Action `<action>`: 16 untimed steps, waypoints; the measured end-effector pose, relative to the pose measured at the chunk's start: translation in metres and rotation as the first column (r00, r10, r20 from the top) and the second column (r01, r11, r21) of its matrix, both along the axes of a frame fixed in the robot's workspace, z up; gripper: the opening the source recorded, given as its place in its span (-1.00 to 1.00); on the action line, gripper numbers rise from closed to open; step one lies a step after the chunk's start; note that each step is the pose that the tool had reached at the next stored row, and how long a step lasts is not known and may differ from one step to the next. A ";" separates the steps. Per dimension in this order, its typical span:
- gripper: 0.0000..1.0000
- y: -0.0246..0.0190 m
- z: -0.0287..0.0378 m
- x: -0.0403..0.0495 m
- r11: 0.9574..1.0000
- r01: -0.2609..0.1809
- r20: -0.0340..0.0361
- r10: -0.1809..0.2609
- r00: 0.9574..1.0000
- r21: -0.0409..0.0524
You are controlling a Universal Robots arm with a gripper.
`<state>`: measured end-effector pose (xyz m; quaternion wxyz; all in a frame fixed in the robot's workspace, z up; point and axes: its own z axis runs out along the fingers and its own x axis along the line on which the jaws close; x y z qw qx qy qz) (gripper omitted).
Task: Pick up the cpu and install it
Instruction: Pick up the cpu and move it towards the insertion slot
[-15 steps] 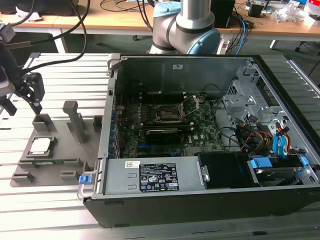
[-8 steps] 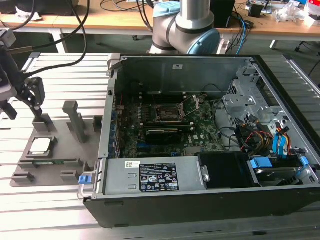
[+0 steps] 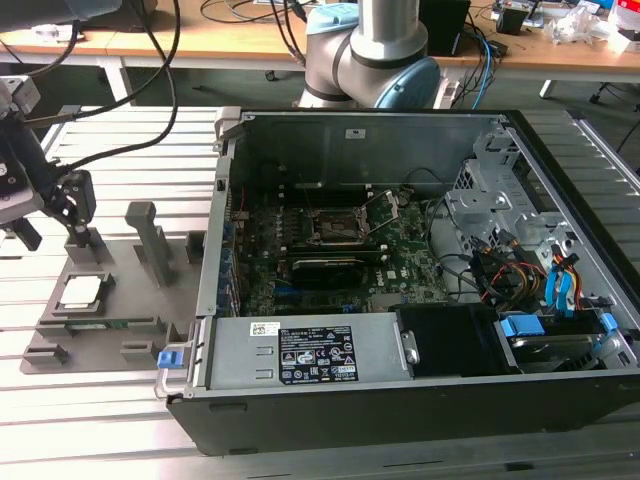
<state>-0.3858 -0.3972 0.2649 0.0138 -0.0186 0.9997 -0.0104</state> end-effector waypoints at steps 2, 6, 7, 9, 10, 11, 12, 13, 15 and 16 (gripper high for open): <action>0.24 0.0000 -0.0040 0.0000 1.000 0.000 0.000 0.000 1.000 0.000; 0.24 0.0000 -0.0214 0.0000 1.000 0.000 0.000 0.000 1.000 0.000; 0.24 0.0000 -0.0287 -0.0001 1.000 0.000 0.000 0.000 1.000 0.000; 0.24 0.0000 -0.0346 -0.0001 1.000 0.000 0.000 0.000 1.000 0.000; 0.24 0.0000 -0.0372 -0.0001 1.000 0.000 0.000 0.000 1.000 0.000; 0.24 0.0000 -0.0400 -0.0001 1.000 -0.001 0.000 0.001 1.000 -0.002; 0.24 -0.0007 -0.0420 -0.0001 1.000 -0.006 0.000 0.006 1.000 -0.008; 0.24 -0.0054 -0.0435 0.0000 1.000 -0.008 0.000 0.008 1.000 -0.011; 0.24 -0.0191 -0.0491 0.0000 1.000 -0.011 0.000 0.011 1.000 -0.012; 0.24 -0.0203 -0.0568 0.0007 1.000 -0.011 0.000 0.011 1.000 -0.012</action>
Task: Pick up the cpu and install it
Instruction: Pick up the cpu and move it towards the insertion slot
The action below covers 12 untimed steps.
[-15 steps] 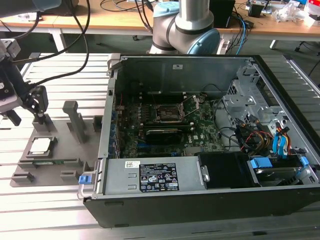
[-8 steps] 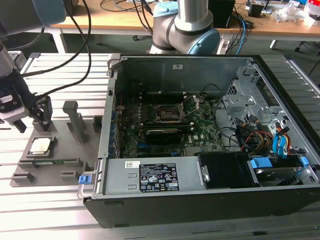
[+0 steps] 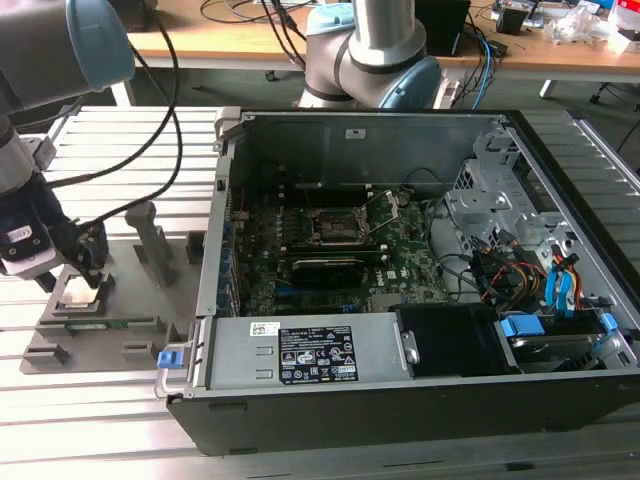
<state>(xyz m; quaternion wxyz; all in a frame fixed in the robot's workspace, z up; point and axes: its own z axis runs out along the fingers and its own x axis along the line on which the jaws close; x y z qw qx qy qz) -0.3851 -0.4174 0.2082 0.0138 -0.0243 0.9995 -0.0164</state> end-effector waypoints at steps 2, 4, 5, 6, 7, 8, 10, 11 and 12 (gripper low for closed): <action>0.24 0.0004 -0.0064 0.0018 1.000 -0.001 0.000 0.001 1.000 -0.006; 0.24 0.0028 -0.0109 0.0021 1.000 -0.001 0.000 0.001 1.000 -0.007; 0.24 0.0033 -0.0131 0.0022 1.000 -0.002 0.000 0.002 1.000 -0.007; 0.24 0.0033 -0.0148 0.0022 1.000 -0.002 0.000 0.002 1.000 -0.007; 0.24 0.0034 -0.0156 0.0021 1.000 -0.001 0.000 0.001 1.000 -0.007; 0.24 0.0034 -0.0165 0.0021 1.000 -0.001 0.000 0.001 1.000 -0.007; 0.24 0.0034 -0.0178 0.0021 1.000 -0.002 0.000 0.002 1.000 -0.007; 0.24 0.0034 -0.0187 0.0021 1.000 -0.002 0.000 0.002 1.000 -0.007; 0.24 0.0034 -0.0189 0.0021 1.000 -0.002 0.000 0.002 1.000 -0.007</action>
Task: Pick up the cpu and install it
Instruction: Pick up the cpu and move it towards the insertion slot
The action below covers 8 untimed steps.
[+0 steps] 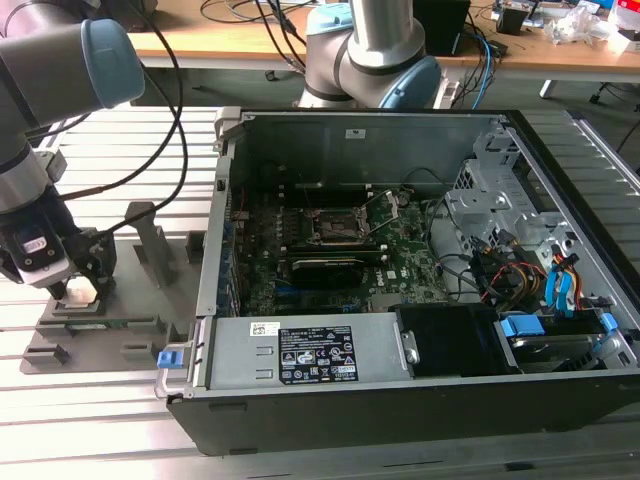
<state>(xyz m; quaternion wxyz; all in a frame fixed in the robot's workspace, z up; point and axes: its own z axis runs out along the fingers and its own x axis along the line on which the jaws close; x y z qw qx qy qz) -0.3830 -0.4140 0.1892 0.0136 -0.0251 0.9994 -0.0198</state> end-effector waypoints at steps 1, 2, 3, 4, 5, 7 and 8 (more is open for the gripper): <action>0.24 0.0000 -0.0001 0.0000 1.000 0.000 0.000 0.000 1.000 0.000; 0.24 0.0000 -0.0001 0.0000 1.000 0.000 0.000 0.000 1.000 0.000; 0.24 0.0000 -0.0001 0.0000 1.000 0.000 0.000 0.000 1.000 0.000; 0.22 0.0000 -0.0001 0.0000 1.000 0.000 0.000 0.000 1.000 0.000; 0.09 0.0000 -0.0001 0.0000 1.000 0.000 0.000 0.000 1.000 0.000; 0.09 0.0000 -0.0002 0.0000 1.000 0.000 0.000 0.000 1.000 0.000; 0.09 0.0000 -0.0002 0.0000 1.000 0.000 0.000 0.000 1.000 0.000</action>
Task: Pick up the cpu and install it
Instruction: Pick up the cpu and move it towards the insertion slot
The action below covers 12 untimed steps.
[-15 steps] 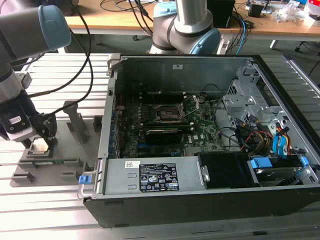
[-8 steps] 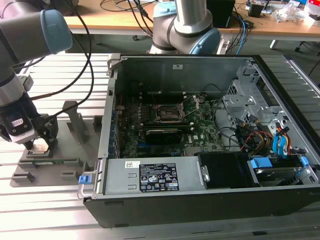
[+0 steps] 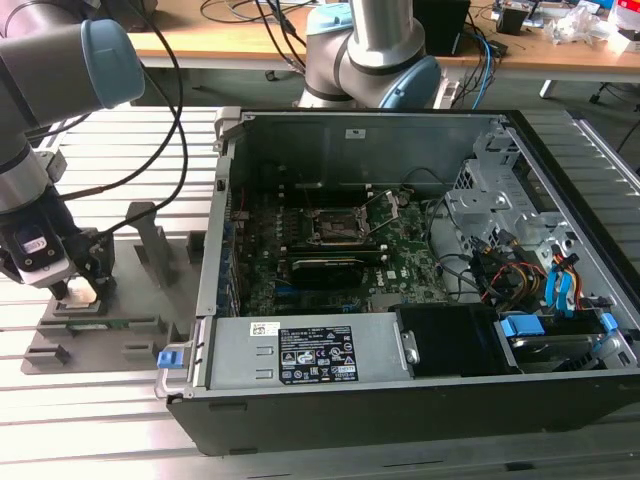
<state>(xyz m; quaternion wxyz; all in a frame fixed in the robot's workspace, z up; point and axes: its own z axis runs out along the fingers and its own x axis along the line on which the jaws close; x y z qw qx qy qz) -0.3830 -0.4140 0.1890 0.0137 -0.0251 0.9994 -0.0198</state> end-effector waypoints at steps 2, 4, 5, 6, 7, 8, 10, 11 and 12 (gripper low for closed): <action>0.09 0.0000 -0.0001 0.0000 1.000 0.000 0.000 0.000 1.000 0.000; 0.09 0.0000 -0.0001 0.0000 1.000 0.000 0.000 0.000 1.000 0.000; 0.09 0.0000 -0.0001 0.0000 1.000 0.000 0.000 0.000 1.000 0.000; 0.09 0.0000 -0.0001 0.0000 1.000 0.000 0.000 0.000 1.000 0.000; 0.09 0.0000 -0.0002 0.0000 1.000 0.000 0.000 0.000 1.000 0.000; 0.09 0.0000 -0.0002 0.0000 1.000 0.000 0.000 0.000 1.000 0.000; 0.09 0.0000 -0.0002 0.0000 1.000 0.000 0.000 0.000 1.000 0.000; 0.09 0.0000 -0.0002 0.0000 1.000 0.000 0.000 0.000 1.000 0.000; 0.09 0.0000 -0.0002 0.0000 1.000 0.000 0.000 0.000 1.000 0.000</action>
